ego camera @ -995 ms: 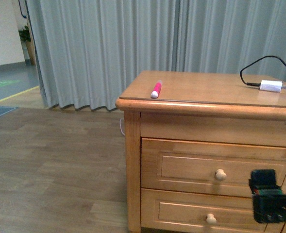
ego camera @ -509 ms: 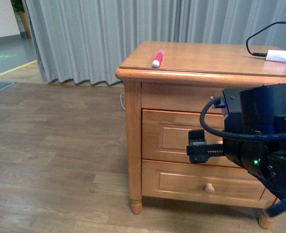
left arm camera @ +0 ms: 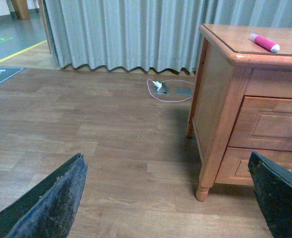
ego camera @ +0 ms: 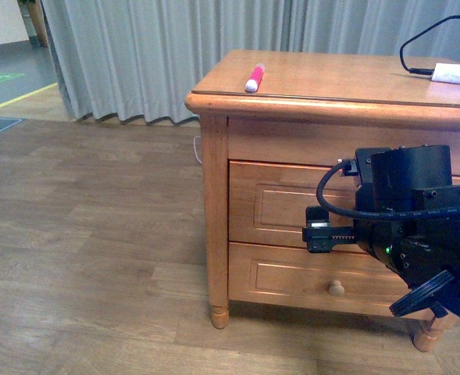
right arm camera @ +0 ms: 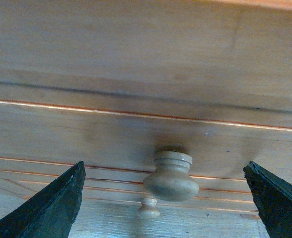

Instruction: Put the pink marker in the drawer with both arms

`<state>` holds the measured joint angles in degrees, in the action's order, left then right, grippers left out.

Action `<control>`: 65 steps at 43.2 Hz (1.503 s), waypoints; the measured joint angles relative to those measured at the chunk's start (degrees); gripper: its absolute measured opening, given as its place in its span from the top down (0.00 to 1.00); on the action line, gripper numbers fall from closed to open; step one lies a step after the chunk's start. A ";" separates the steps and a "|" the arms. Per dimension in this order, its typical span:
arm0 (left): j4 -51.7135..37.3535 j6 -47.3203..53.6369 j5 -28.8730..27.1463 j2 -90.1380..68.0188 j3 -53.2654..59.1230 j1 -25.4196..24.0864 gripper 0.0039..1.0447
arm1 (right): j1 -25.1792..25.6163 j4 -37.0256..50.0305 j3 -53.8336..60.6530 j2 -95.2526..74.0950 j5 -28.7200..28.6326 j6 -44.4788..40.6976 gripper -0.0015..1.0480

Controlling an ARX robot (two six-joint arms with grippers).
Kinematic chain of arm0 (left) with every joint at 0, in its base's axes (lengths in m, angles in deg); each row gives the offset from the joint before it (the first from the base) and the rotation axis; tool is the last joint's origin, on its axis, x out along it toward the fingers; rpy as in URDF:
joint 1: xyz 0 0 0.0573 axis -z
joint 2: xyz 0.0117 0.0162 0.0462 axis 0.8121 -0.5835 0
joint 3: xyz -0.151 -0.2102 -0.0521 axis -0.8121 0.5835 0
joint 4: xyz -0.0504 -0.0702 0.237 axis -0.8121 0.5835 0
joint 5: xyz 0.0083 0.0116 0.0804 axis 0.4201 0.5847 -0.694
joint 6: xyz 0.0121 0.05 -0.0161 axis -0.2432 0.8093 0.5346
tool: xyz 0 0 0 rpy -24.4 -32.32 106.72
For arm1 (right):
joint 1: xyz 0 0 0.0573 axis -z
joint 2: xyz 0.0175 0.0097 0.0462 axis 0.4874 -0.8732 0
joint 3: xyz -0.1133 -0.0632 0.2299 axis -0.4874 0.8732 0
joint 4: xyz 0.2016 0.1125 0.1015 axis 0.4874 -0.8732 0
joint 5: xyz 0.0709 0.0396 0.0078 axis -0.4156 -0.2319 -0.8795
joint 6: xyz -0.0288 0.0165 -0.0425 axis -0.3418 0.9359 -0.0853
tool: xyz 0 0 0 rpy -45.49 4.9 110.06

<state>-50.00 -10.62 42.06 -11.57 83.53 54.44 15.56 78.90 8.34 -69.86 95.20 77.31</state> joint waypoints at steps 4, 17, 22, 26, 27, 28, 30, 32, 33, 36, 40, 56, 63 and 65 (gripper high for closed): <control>0.00 0.00 0.00 0.00 0.00 0.00 0.06 | 0.37 0.77 0.00 -0.42 0.48 0.02 0.08; 0.00 0.00 0.00 0.00 0.00 0.00 0.06 | 0.37 2.19 0.15 -0.42 2.32 0.02 0.47; 0.00 0.00 0.00 0.00 0.00 0.00 0.06 | 0.17 0.98 0.11 -0.42 1.38 -0.15 0.63; 0.00 0.00 0.00 0.00 0.00 0.00 0.06 | 0.07 0.35 -0.13 -0.42 0.90 -0.13 0.75; 0.00 0.00 0.00 0.00 0.00 0.00 0.06 | 0.07 0.11 -0.15 -0.42 0.83 -0.13 0.77; 0.00 0.00 0.00 0.00 0.00 0.00 0.06 | 0.07 -0.13 -0.15 -0.37 0.81 -0.09 0.78; 0.00 0.00 0.00 0.00 0.00 0.00 0.06 | 0.07 -0.50 -0.15 -0.26 0.57 0.00 0.78; 0.00 0.00 -0.02 0.00 0.00 0.00 0.06 | 0.07 -1.01 -0.13 0.02 0.35 0.33 0.78; 0.00 0.00 0.00 0.00 0.00 0.00 0.06 | 0.07 -1.11 -0.11 0.11 0.28 0.48 0.78; 0.00 0.00 0.00 0.00 0.00 0.00 0.06 | 0.07 -1.68 0.76 0.98 -0.33 1.42 0.78; 0.00 0.00 0.00 0.00 0.00 0.00 0.06 | 0.07 -1.99 2.29 2.49 -1.77 2.21 0.79; 0.00 0.00 0.00 0.00 0.00 0.00 0.06 | -3.17 -6.01 23.93 19.12 -5.35 4.17 0.80; 0.00 0.00 0.00 0.00 0.00 0.00 0.06 | -5.99 -9.25 34.71 29.33 -7.17 4.26 0.77; 0.00 0.00 0.00 0.00 0.00 0.00 0.06 | -6.29 -9.62 35.95 30.73 -7.04 4.85 0.71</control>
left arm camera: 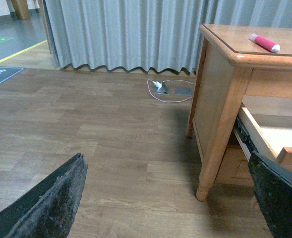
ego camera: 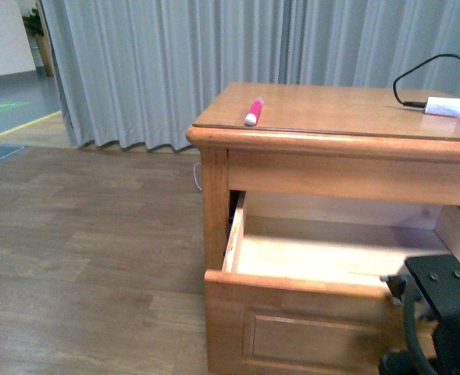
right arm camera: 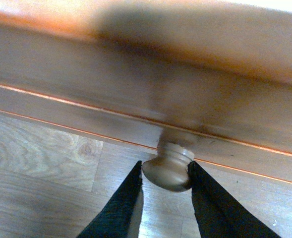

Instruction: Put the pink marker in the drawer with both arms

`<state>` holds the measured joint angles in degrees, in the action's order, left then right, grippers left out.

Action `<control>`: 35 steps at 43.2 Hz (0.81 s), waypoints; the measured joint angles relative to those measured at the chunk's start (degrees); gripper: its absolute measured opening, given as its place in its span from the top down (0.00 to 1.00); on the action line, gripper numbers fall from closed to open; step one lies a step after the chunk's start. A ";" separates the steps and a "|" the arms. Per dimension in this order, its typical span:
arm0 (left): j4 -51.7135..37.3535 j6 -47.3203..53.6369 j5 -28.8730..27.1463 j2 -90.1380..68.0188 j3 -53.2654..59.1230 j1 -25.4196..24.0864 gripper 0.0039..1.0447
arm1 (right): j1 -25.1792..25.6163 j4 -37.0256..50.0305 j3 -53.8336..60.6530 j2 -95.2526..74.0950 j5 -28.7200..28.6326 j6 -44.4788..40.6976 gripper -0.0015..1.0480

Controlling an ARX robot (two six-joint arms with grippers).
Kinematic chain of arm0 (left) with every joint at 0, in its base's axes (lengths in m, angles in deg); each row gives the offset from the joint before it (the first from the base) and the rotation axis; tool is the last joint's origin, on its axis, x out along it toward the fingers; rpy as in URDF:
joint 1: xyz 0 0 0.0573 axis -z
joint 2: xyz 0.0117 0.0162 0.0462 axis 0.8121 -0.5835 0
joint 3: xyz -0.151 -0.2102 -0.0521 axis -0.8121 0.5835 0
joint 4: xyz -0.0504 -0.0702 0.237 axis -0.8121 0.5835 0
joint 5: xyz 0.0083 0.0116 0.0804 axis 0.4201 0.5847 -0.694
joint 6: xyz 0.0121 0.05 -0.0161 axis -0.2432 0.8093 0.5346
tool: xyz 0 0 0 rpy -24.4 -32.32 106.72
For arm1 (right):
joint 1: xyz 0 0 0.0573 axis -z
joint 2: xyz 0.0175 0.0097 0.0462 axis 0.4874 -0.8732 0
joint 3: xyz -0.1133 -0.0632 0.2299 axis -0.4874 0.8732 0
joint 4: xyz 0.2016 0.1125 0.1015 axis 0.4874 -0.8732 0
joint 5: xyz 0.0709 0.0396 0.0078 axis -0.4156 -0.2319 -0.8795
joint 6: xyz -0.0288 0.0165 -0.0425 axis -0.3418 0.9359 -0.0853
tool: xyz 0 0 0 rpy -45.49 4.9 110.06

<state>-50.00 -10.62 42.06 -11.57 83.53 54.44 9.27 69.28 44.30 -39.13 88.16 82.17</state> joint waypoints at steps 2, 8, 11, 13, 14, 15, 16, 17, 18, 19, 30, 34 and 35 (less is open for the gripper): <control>0.00 0.00 -0.02 0.00 0.00 0.00 0.06 | -0.24 -1.07 1.36 2.29 0.04 0.70 0.64; 0.00 0.00 0.00 0.00 0.00 0.00 0.06 | -0.50 -7.02 4.09 12.26 -0.11 2.29 0.44; 0.00 0.00 0.00 0.00 0.00 0.00 0.06 | -0.44 -12.26 4.81 18.99 -0.68 2.51 0.34; 0.00 0.00 0.00 0.00 0.00 0.00 0.06 | -0.26 -15.21 4.98 22.69 -1.31 2.60 0.29; 0.00 0.00 0.00 0.00 0.00 0.00 0.06 | -0.11 -17.27 5.01 25.16 -1.70 2.69 0.26; 0.00 0.00 0.00 0.00 0.00 0.00 0.06 | 0.09 -19.50 5.01 27.87 -2.08 2.75 0.22; 0.00 0.00 0.00 0.00 0.00 0.00 0.06 | 0.26 -21.70 4.98 30.53 -2.49 2.75 0.19; 0.00 0.00 0.00 0.00 0.00 0.00 0.06 | 0.48 -23.96 4.96 33.22 -2.89 2.75 0.15; 0.00 0.00 0.00 0.00 0.00 0.00 0.06 | 0.72 -26.25 4.85 35.91 -3.21 2.78 0.12; 0.00 0.00 0.00 0.00 0.00 0.00 0.06 | 1.03 -28.61 4.66 38.58 -3.63 2.75 0.09; 0.00 0.00 -0.02 0.00 0.00 0.00 0.06 | 3.23 -54.90 -5.20 64.89 -5.95 0.44 0.08; 0.00 0.00 0.00 0.00 0.00 0.00 0.06 | 3.19 -57.59 -6.16 66.90 -6.05 0.02 0.08; 0.00 0.00 0.00 0.00 0.00 0.00 0.06 | 3.30 -57.77 -6.16 67.19 -5.95 0.22 0.08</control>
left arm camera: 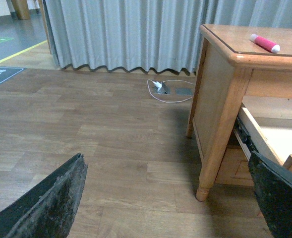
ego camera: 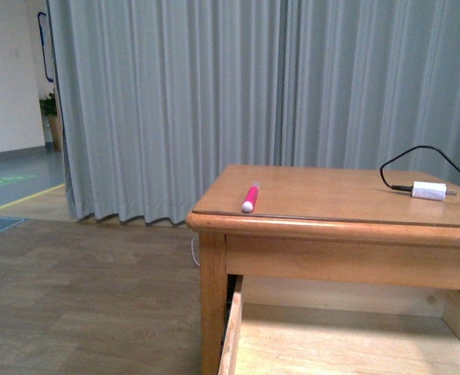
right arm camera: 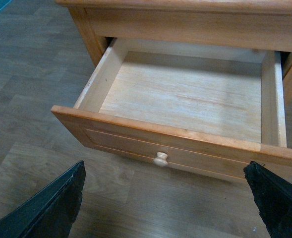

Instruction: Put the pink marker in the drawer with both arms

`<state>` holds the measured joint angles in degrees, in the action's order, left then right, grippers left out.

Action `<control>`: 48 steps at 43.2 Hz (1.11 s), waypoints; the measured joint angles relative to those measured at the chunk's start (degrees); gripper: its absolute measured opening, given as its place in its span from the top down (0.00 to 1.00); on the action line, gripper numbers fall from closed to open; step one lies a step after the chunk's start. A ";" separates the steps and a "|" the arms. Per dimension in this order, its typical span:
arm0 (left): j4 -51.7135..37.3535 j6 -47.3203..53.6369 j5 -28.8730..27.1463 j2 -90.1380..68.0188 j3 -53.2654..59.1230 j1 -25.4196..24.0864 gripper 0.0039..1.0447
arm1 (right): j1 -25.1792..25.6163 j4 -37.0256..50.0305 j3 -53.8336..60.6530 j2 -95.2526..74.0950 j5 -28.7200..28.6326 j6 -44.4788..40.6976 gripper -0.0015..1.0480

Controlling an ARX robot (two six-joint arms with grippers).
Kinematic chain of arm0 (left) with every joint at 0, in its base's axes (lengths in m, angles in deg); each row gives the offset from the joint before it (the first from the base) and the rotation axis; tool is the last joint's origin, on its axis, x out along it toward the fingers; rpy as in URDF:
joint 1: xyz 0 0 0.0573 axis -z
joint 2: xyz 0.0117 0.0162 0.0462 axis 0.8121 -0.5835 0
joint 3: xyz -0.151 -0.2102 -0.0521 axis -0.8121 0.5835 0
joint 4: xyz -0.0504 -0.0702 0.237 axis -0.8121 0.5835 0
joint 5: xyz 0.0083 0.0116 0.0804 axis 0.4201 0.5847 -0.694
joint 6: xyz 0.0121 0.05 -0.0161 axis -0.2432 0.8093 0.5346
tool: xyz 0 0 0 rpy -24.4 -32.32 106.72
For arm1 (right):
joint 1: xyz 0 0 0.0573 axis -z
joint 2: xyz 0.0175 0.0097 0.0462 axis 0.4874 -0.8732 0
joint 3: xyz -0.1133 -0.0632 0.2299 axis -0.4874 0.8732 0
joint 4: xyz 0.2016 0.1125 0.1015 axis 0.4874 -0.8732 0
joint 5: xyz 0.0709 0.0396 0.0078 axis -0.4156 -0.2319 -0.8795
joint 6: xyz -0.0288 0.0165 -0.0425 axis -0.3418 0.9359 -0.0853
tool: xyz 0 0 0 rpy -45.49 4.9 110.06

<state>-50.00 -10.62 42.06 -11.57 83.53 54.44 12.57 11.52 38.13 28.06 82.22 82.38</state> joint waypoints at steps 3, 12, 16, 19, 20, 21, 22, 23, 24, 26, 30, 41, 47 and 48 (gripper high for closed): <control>0.00 0.00 0.00 0.00 0.00 0.00 0.06 | 0.00 -0.07 0.00 0.35 0.66 0.20 0.08; 0.04 -0.04 -0.15 -0.04 0.00 0.02 0.06 | -0.02 -0.09 0.00 0.74 0.63 0.42 0.08; 5.88 -1.09 -8.98 -5.16 -2.67 5.88 0.06 | -0.02 -0.09 0.00 0.74 0.63 0.42 0.08; 3.98 -1.03 -13.88 -10.69 -5.22 12.52 0.06 | -0.02 -0.09 0.00 0.76 0.63 0.42 0.08; 2.25 -0.94 -15.28 -13.35 -6.86 14.99 0.06 | -0.02 -0.09 0.00 0.76 0.63 0.42 0.08; 0.24 -0.85 -15.61 -16.24 -8.70 16.61 0.06 | -0.02 -0.09 0.00 0.74 0.63 0.42 0.08; -1.99 -0.83 -15.32 -19.45 -10.69 17.40 0.06 | -0.02 -0.09 0.00 0.74 0.63 0.42 0.08; -4.22 -0.85 -14.71 -22.82 -12.61 17.53 0.06 | -0.02 -0.09 0.00 0.74 0.63 0.39 0.08; -6.21 -0.85 -14.19 -26.45 -14.60 17.42 0.06 | -0.02 -0.09 0.00 0.74 0.63 0.42 0.08; -9.46 -0.61 -12.72 -32.85 -17.81 16.83 0.06 | -0.02 -0.09 0.00 0.74 0.63 0.42 0.08; -15.47 0.35 -11.43 -44.52 -23.71 16.31 0.06 | -0.02 -0.09 0.00 0.74 0.63 0.39 0.08; -20.70 1.92 -10.67 -73.11 -44.24 19.23 0.06 | -0.02 -0.09 0.00 0.76 0.63 0.42 0.08; -17.75 1.16 -10.88 -85.44 -55.32 20.68 0.06 | -0.02 -0.09 0.00 0.74 0.63 0.42 0.08; -17.09 0.92 -10.84 -87.27 -57.16 20.87 0.06 | -0.02 -0.09 0.00 0.74 0.63 0.42 0.08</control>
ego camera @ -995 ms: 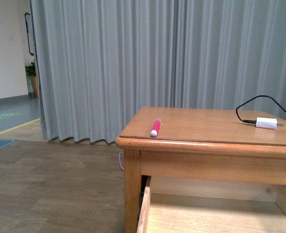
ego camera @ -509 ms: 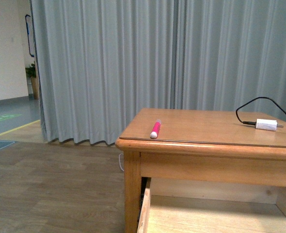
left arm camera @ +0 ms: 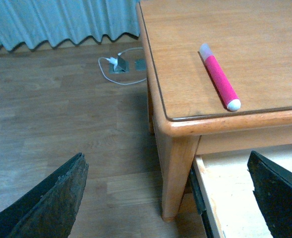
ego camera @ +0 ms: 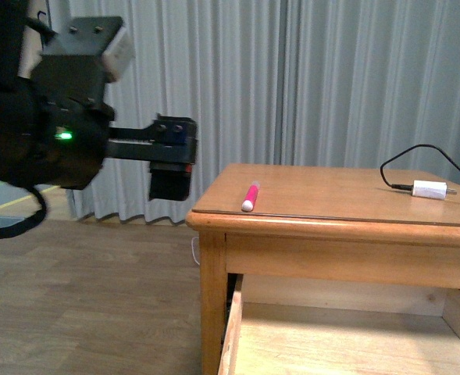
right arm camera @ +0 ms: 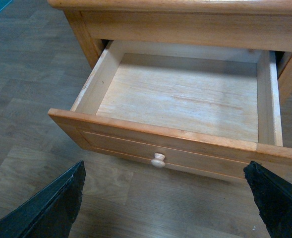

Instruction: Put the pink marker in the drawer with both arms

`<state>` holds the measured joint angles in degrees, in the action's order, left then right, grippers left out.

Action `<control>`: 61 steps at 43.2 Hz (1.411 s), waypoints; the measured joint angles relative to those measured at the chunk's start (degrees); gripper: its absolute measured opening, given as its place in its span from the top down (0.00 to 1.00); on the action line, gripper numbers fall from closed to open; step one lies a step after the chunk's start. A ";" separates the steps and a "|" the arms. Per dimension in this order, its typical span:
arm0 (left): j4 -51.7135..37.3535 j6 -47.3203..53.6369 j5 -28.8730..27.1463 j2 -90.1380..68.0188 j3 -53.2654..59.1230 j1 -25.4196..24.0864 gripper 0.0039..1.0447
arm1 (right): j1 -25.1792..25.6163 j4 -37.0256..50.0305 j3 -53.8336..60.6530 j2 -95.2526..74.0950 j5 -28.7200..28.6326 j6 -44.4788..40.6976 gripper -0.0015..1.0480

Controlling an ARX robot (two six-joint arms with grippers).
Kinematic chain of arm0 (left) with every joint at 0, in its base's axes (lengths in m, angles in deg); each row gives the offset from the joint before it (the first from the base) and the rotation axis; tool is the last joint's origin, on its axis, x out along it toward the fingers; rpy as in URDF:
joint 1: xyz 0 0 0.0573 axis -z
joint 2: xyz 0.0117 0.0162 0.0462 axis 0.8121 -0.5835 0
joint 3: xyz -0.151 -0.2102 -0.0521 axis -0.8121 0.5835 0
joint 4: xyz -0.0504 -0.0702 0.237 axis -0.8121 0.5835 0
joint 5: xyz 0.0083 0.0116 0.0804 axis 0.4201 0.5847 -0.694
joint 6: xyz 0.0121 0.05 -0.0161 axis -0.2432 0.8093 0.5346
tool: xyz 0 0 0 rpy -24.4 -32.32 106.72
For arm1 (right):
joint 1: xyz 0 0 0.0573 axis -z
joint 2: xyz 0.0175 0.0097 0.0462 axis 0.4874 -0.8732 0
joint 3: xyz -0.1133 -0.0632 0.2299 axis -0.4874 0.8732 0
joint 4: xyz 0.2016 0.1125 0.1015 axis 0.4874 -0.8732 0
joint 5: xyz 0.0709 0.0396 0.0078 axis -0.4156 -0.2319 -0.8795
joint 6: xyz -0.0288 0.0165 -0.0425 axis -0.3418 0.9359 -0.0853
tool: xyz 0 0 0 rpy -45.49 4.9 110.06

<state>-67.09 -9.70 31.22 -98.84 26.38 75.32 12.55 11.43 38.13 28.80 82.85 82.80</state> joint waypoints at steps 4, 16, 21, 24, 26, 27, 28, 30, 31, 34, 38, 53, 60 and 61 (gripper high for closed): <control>2.82 -0.50 0.04 -8.33 -9.11 1.42 0.06 | 0.00 0.00 0.00 0.00 0.00 0.00 0.08; 11.78 -1.81 -0.79 -25.33 -30.38 4.24 0.06 | 0.00 0.00 0.00 0.00 0.00 0.00 0.08; 14.19 -2.10 -1.22 -29.42 -35.28 4.52 0.06 | 0.00 0.00 0.00 0.00 0.00 0.00 0.08; 15.34 -2.27 -1.22 -31.61 -37.92 4.72 0.06 | 0.00 0.00 0.00 0.00 0.00 0.00 0.08; 16.31 -2.38 -1.27 -32.85 -39.60 4.81 0.06 | 0.00 0.00 0.00 0.00 0.00 0.00 0.08; 16.57 -2.43 -1.31 -33.11 -40.00 4.83 0.06 | 0.00 0.00 0.00 0.00 0.00 0.00 0.08; 17.03 -2.45 -1.46 -33.64 -40.72 4.90 0.06 | 0.00 0.00 0.00 0.00 0.00 0.00 0.08; 17.77 -2.45 -1.68 -34.49 -42.14 5.03 0.06 | 0.00 0.00 0.00 0.00 0.00 0.00 0.08; 18.10 -2.45 -1.70 -34.82 -42.75 5.09 0.06 | 0.00 0.00 0.00 0.00 0.00 0.00 0.08; 19.30 -2.45 -2.08 -35.78 -44.52 5.51 0.06 | 0.00 0.00 0.00 0.00 0.00 0.00 0.08; 21.11 -2.38 -2.05 -36.65 -46.21 5.99 0.06 | 0.00 0.00 0.00 0.00 0.00 0.00 0.08; 24.30 -2.21 -2.47 -37.86 -48.33 6.27 0.11 | 0.00 0.00 0.00 0.00 0.00 0.00 0.08; 24.61 -1.70 -2.58 -37.86 -48.30 6.34 0.41 | 0.00 0.00 0.00 0.00 0.00 0.00 0.08; 24.59 -1.57 -2.60 -37.86 -48.22 6.32 0.44 | 0.00 0.00 0.00 0.00 0.00 0.00 0.08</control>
<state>-42.50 -11.28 28.62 -136.70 -21.84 81.63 12.55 11.43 38.13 28.80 82.85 82.80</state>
